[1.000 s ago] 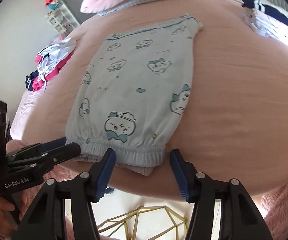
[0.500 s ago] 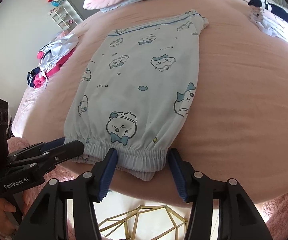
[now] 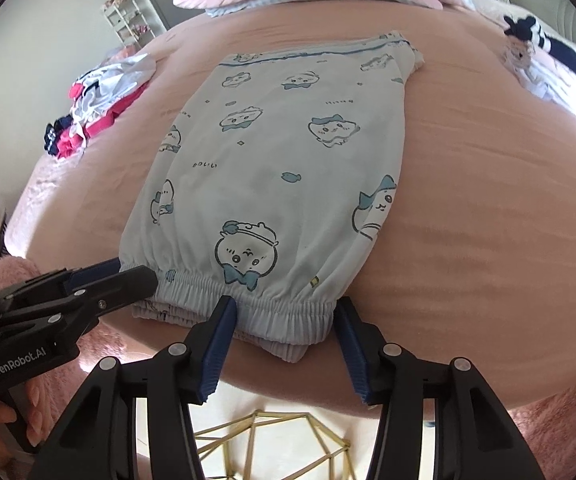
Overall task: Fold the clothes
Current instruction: 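Move both grippers to the elastic cuffs and close them on the cuffs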
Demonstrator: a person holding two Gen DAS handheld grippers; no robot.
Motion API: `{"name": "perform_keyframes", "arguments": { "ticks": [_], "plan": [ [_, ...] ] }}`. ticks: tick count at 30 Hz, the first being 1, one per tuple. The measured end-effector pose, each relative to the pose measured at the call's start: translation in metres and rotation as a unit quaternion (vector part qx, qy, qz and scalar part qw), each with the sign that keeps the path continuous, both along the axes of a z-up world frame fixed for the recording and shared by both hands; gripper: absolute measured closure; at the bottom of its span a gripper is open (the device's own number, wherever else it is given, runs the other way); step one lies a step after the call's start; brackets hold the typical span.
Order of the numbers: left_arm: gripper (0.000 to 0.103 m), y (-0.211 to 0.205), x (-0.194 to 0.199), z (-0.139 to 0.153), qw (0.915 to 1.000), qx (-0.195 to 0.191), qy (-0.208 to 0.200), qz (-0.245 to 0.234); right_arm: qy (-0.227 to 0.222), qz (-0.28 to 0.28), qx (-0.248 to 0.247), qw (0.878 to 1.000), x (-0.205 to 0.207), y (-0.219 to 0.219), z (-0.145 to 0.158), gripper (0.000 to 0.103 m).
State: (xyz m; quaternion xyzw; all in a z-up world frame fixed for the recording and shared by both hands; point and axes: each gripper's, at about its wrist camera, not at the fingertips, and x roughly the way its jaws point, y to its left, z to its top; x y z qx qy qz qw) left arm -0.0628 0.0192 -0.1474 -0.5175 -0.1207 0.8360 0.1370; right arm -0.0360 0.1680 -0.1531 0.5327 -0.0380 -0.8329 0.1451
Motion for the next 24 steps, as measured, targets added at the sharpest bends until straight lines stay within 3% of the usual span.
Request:
{"name": "perform_keyframes", "arguments": {
  "ticks": [13, 15, 20, 24],
  "plan": [
    [0.070, 0.003, 0.001, -0.002, 1.0000, 0.001, 0.007, 0.005, 0.014, 0.017, 0.034, 0.999, 0.002, -0.006, 0.003, 0.055],
    [0.074, 0.002, 0.001, -0.002, 0.9999, 0.009, 0.007, 0.002, 0.019, 0.021, 0.040, 0.999, 0.003, -0.007, 0.004, 0.055],
    [0.074, 0.000, 0.001, -0.003, 0.9998, 0.021, -0.001, 0.003, 0.033, 0.032, 0.061, 0.997, 0.007, -0.013, 0.006, 0.056],
    [0.067, -0.005, -0.001, -0.011, 0.9985, 0.051, -0.012, 0.017, 0.031, 0.033, 0.049, 0.998, 0.005, -0.011, 0.005, 0.056]
  ]
}}
